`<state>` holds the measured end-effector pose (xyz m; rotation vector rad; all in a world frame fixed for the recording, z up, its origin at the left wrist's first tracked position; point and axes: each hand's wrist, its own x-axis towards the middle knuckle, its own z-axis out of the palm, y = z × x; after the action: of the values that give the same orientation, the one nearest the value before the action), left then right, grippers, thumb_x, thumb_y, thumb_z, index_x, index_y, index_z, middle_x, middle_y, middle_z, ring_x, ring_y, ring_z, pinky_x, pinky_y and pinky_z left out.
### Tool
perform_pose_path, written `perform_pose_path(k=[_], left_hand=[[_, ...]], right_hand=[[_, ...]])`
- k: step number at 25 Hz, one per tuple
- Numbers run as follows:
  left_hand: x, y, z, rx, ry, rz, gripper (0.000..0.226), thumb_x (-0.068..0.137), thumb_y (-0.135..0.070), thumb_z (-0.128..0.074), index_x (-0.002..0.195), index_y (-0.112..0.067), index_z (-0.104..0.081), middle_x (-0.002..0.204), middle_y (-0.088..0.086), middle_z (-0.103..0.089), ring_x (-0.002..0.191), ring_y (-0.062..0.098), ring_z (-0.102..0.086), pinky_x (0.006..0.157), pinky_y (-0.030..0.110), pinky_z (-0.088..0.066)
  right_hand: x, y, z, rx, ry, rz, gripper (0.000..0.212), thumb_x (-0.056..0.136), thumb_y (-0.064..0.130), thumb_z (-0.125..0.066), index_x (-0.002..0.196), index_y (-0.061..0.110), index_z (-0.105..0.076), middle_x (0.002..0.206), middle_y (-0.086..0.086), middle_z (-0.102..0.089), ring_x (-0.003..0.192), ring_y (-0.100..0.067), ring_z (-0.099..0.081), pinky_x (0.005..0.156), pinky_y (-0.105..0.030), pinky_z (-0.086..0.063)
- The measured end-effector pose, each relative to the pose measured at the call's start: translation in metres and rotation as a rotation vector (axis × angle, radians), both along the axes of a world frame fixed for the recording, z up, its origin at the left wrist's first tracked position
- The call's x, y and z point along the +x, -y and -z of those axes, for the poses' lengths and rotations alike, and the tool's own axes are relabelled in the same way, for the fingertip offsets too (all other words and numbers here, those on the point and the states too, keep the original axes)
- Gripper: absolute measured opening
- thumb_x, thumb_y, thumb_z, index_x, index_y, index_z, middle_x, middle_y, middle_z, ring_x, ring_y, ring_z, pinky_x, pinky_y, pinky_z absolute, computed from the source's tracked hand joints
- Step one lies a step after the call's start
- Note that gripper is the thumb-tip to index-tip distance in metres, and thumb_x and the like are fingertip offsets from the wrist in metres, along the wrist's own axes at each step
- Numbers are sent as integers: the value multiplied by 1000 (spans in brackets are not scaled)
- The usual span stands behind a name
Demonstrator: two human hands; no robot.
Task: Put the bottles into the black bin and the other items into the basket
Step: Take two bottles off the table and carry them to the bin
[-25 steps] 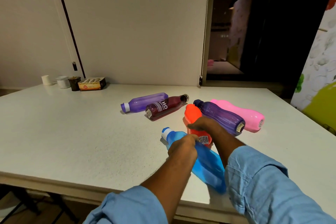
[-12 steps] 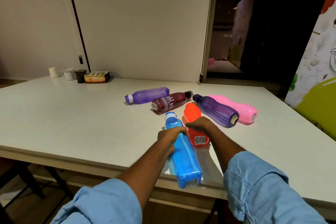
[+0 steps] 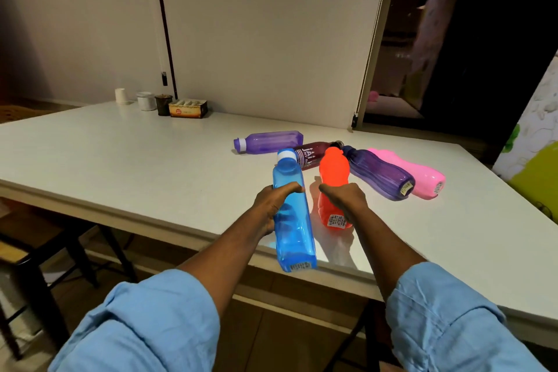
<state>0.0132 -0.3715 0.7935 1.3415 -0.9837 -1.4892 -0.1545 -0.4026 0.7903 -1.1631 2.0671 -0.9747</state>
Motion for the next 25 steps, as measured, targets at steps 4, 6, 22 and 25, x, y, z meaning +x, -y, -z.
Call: perform_pose_path(k=[4, 6, 22, 25], left_hand=[[36, -29, 1, -4, -32, 30, 47, 66, -36, -79, 103, -17, -58, 113, 19, -63, 101, 37, -66, 87, 51, -56], [63, -49, 3, -28, -67, 24, 47, 68, -32, -79, 108, -15, -59, 115, 20, -64, 101, 37, -66, 88, 53, -56], [344, -275, 59, -102, 52, -456, 76, 48, -44, -93, 108, -9, -64, 98, 10, -73, 84, 26, -73, 77, 44, -61], [388, -299, 69, -104, 76, -512, 71, 54, -44, -91, 110, -12, -63, 99, 7, -72, 84, 23, -72, 75, 40, -61]], right_hand=[[46, -41, 0, -119, 143, 9, 79, 58, 56, -66, 122, 13, -48, 104, -6, -58, 90, -28, -61, 77, -37, -53], [77, -65, -2, -179, 186, -6, 79, 56, 57, -65, 120, 13, -50, 105, -6, -60, 90, -28, -62, 78, -37, -53], [363, -282, 60, -152, 156, -161, 68, 68, 51, -71, 121, 13, -50, 117, -10, -61, 104, -33, -61, 87, -44, -53], [410, -295, 70, -106, 153, -260, 70, 68, 52, -70, 123, 13, -47, 118, -11, -59, 104, -34, -61, 83, -39, -51]])
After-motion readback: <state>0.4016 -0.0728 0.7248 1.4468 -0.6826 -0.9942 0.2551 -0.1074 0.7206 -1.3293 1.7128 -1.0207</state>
